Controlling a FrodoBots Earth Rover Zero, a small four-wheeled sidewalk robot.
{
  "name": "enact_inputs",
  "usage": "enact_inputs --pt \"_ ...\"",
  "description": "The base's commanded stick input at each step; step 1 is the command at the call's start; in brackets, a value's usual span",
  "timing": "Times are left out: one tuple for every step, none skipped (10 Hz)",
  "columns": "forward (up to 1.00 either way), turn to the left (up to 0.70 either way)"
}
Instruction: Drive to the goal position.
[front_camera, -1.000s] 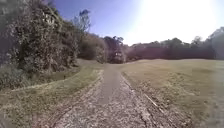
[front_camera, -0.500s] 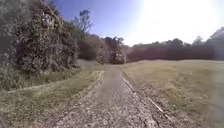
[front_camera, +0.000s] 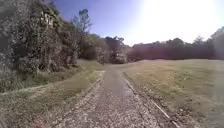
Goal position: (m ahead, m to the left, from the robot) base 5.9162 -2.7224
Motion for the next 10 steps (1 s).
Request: enact_inputs --pt "0.30 0.00" --pt "0.30 0.00" --pt "0.30 0.00" --pt "0.30 0.00" --pt "0.30 0.00" --pt "0.30 0.00" --pt "0.30 0.00" --pt "0.30 0.00" --pt "0.30 0.00" --pt "0.30 0.00"
